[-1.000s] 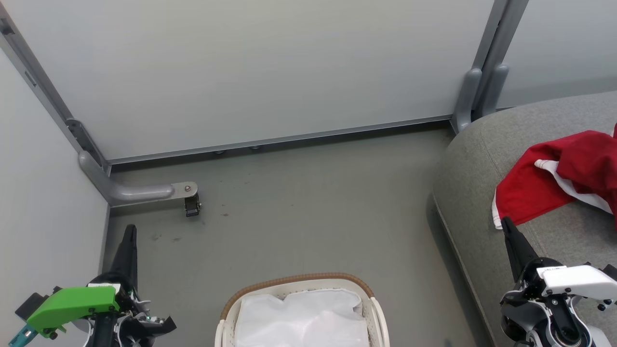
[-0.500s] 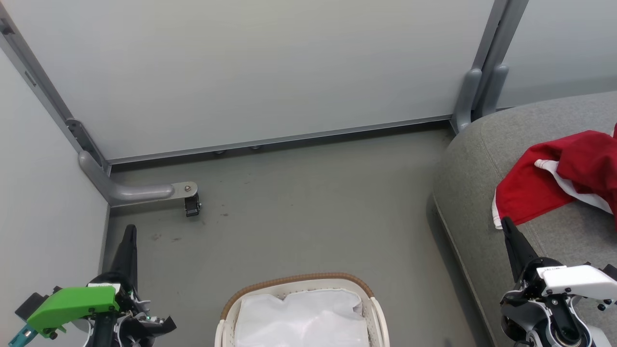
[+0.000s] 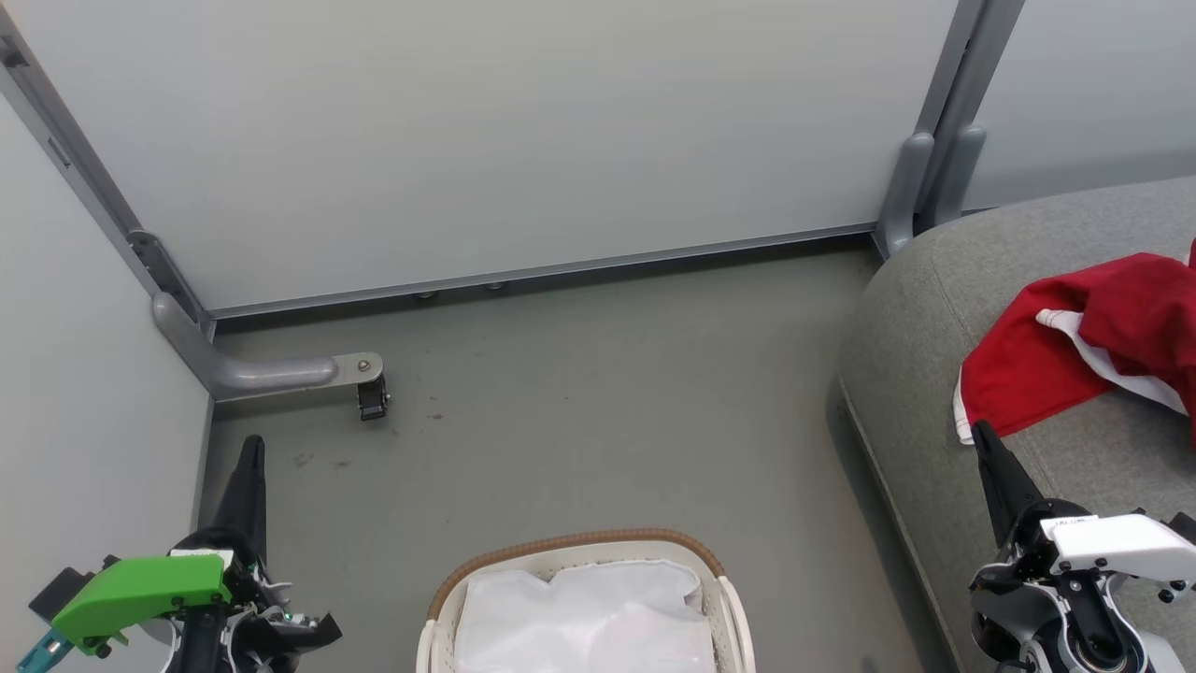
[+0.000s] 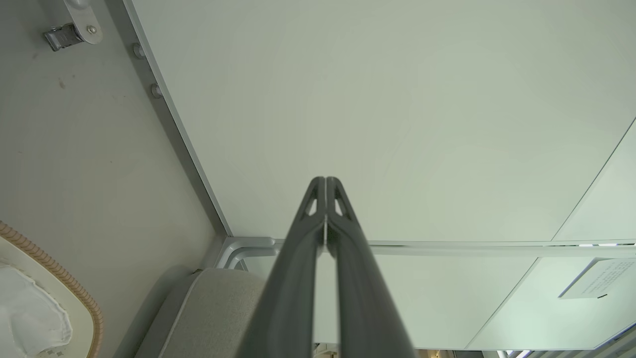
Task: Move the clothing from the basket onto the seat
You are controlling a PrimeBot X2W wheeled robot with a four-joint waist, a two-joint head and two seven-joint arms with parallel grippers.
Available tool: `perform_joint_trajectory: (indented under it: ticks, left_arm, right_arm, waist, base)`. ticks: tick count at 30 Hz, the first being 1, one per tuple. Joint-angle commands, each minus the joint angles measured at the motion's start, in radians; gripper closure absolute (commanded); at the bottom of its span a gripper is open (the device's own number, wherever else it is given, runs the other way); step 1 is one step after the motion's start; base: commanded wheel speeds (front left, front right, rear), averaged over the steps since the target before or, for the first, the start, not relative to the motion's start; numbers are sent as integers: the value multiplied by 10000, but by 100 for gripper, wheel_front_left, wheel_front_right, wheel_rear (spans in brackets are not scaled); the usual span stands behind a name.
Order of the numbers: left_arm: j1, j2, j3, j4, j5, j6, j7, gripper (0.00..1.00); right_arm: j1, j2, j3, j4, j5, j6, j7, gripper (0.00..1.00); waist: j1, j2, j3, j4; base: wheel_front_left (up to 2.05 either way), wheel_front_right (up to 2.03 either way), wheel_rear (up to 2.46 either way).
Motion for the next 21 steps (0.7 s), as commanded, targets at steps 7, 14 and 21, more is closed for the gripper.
perform_joint_trajectory:
  ticks: [7,14,21]
  left_arm:
    - [-112,62,24,-15,-34,-54,34,100]
    - [-112,62,24,-15,-35,-52,34,100]
    - [-112,62,24,-15,-35,-52,33,100]
  right_arm:
    - [-71,-56,-17,-30,34,0,27,100]
    - [-71,-56,-16,-30,34,0,27,100]
    - [-71,-56,-16,-30,34,-1,27,100]
  waist:
    - [0,0,0,1]
    - [0,0,0,1]
    - [0,0,0,1]
  base:
    - [0,0,0]
    - [0,0,0]
    - [0,0,0]
